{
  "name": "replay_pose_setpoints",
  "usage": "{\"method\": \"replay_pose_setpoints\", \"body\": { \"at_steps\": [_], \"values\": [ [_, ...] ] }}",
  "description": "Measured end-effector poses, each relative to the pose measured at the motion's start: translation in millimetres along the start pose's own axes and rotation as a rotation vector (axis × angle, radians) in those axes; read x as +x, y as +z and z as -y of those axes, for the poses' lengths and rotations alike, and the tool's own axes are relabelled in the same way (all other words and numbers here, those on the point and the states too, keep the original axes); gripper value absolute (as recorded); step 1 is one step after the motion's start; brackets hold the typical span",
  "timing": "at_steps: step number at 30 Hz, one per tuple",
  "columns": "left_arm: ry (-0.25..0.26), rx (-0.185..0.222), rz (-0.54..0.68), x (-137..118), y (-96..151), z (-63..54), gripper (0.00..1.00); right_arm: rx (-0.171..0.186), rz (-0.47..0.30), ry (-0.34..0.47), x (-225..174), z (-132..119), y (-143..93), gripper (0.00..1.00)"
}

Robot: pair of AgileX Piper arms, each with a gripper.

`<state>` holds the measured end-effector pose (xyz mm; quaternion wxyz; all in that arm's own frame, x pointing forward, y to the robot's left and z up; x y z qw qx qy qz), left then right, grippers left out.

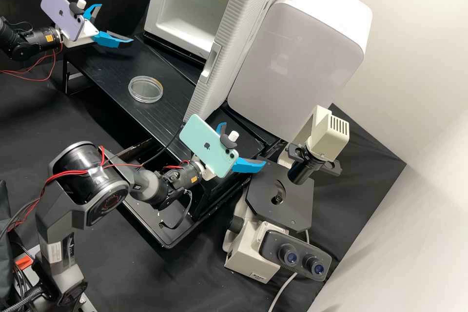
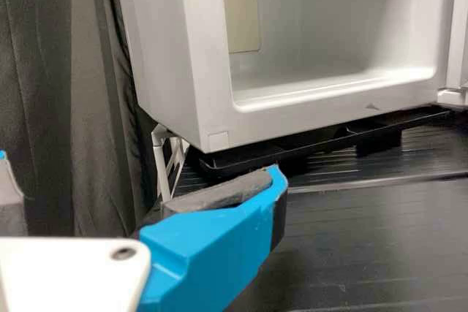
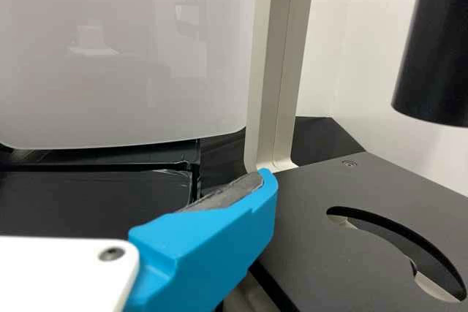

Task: Place the petri dish in the incubator

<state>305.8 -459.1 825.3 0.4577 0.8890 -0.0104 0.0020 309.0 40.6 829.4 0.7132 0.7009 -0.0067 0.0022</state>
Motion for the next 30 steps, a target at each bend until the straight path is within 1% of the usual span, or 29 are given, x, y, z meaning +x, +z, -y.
{"method": "replay_pose_setpoints", "body": {
  "at_steps": [18, 22, 28, 30],
  "values": [
    [-0.004, 0.007, 0.012, 0, 2, 0.9, 1.0, 0.0, 0.0, 0.0, 0, 0, 0, 1.0],
    [-0.013, -0.001, 0.065, -7, 13, 1.8, 1.0, 0.0, 0.0, 0.0, 0, 0, 0, 1.0],
    [-0.033, 0.001, 0.145, -22, 33, 5.0, 1.0, 0.0, 0.0, 0.0, 0, 0, 0, 1.0],
    [-0.042, -0.01, 0.176, -27, 41, 6.8, 1.0, 0.0, 0.0, 0.0, 0, 0, 0, 1.0]
  ]
}}
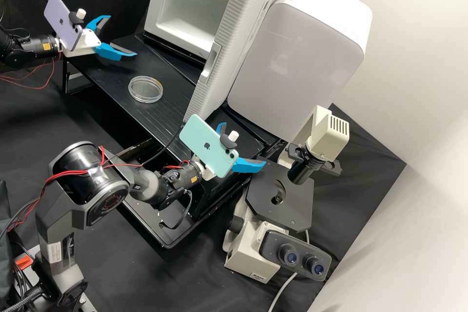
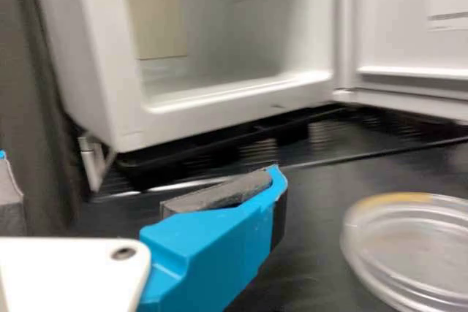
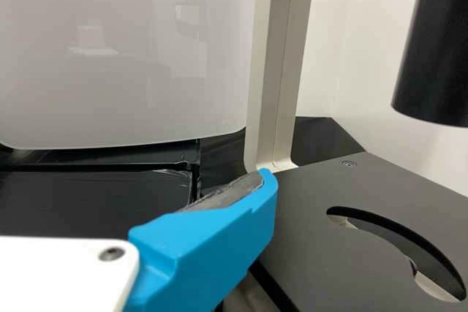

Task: Place the petri dish in the incubator

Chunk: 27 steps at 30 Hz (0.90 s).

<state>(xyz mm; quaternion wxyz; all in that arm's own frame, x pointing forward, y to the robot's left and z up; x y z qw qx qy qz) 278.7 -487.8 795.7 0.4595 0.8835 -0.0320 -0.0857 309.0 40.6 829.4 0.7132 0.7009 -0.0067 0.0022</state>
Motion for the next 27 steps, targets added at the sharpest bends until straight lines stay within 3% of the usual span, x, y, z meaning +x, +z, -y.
{"method": "replay_pose_setpoints", "body": {
  "at_steps": [8, 17, 27],
  "values": [
    [-0.063, 0.01, 0.118, -11, 27, 15.7, 1.0, 0.0, 0.0, 0.0, 0, 0, 0, 1.0],
    [-0.064, 0.01, 0.218, -25, 51, 21.8, 1.0, 0.0, 0.0, 0.0, 0, 0, 0, 1.0],
    [-0.069, 0.007, 0.231, -28, 57, 24.7, 1.0, 0.0, 0.0, 0.0, 0, 0, 0, 1.0]
  ]
}}
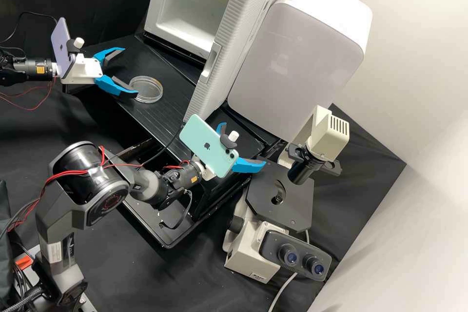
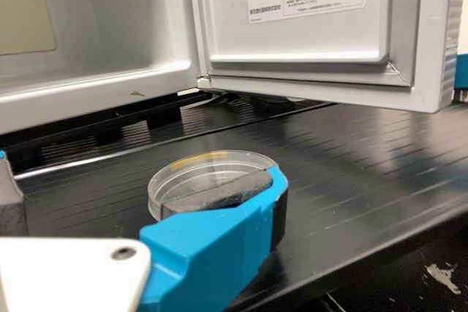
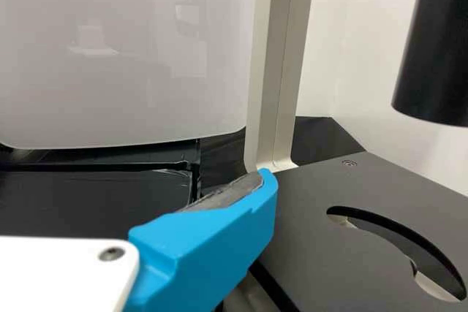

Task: Place the petri dish in the incubator

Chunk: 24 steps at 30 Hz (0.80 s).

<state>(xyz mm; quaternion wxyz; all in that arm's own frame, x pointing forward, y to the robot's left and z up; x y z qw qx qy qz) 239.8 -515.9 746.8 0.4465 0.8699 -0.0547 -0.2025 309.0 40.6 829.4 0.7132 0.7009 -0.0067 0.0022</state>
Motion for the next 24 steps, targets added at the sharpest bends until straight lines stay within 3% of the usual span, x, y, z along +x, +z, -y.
{"method": "replay_pose_setpoints", "body": {
  "at_steps": [9, 21, 24],
  "values": [
    [-0.009, 0.003, 0.015, -1, 3, 2.2, 1.0, 0.0, 0.0, 0.0, 0, 0, 0, 1.0],
    [-0.121, -0.138, 0.13, 5, 11, 11.5, 1.0, 0.0, 0.0, 0.0, 0, 0, 0, 1.0],
    [-0.12, -0.16, 0.14, 7, 11, 9.8, 1.0, 0.0, 0.0, 0.0, 0, 0, 0, 1.0]
  ]
}}
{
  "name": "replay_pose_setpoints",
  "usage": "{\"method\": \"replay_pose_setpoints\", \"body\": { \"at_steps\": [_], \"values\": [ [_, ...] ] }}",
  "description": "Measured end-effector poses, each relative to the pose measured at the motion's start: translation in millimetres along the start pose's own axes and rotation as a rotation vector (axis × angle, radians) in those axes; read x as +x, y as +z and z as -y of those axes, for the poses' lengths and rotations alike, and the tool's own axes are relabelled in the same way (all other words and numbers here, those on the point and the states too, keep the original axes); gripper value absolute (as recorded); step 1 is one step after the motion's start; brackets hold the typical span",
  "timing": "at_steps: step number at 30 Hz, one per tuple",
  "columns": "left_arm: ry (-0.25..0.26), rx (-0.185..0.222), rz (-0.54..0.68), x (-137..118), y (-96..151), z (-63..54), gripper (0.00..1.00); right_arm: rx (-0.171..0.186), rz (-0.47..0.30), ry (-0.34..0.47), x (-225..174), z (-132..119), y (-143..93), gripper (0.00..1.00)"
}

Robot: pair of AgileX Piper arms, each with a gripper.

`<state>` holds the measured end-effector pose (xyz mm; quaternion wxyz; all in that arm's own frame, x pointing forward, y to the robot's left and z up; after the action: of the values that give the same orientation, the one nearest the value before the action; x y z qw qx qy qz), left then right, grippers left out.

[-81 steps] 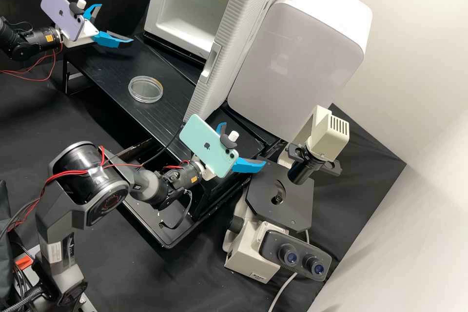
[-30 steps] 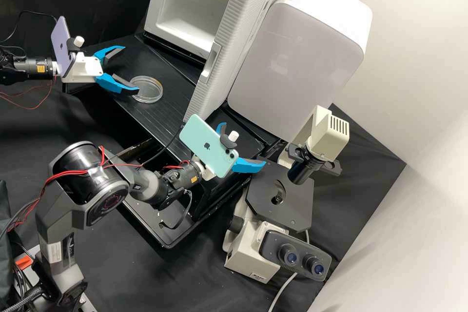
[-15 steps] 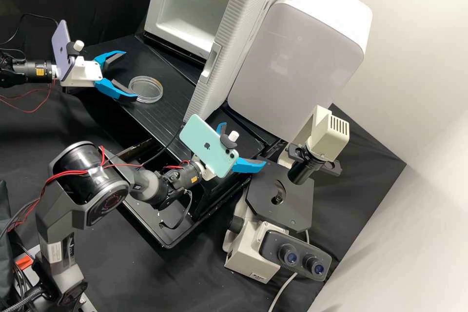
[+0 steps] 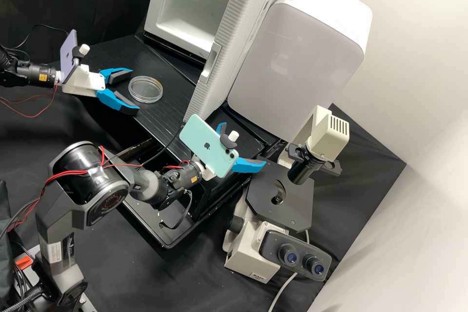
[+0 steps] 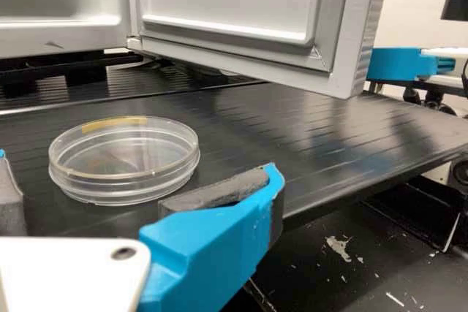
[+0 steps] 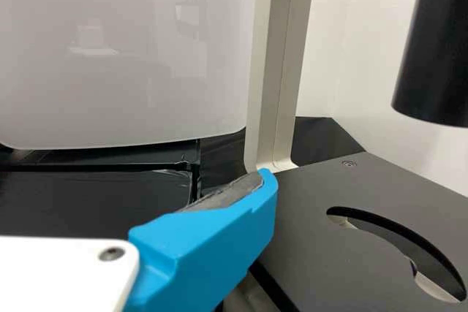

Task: Place the petri dish in the incubator

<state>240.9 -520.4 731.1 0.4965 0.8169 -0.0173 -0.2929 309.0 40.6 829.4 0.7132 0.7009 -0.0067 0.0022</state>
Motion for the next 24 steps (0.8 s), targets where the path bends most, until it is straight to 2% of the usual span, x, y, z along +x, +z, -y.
{"method": "replay_pose_setpoints", "body": {
  "at_steps": [6, 14, 17, 24],
  "values": [
    [-0.005, -0.026, 0.005, -1, -2, -0.3, 1.0, 0.0, 0.0, 0.0, 0, 0, 0, 1.0],
    [0.01, -0.022, -0.019, 0, -10, -5.8, 1.0, 0.0, 0.0, 0.0, 0, 0, 0, 1.0],
    [0.003, -0.033, -0.035, 3, -13, -8.0, 1.0, 0.0, 0.0, 0.0, 0, 0, 0, 1.0],
    [-0.014, -0.024, -0.056, 12, -16, -14.1, 1.0, 0.0, 0.0, 0.0, 0, 0, 0, 1.0]
  ]
}}
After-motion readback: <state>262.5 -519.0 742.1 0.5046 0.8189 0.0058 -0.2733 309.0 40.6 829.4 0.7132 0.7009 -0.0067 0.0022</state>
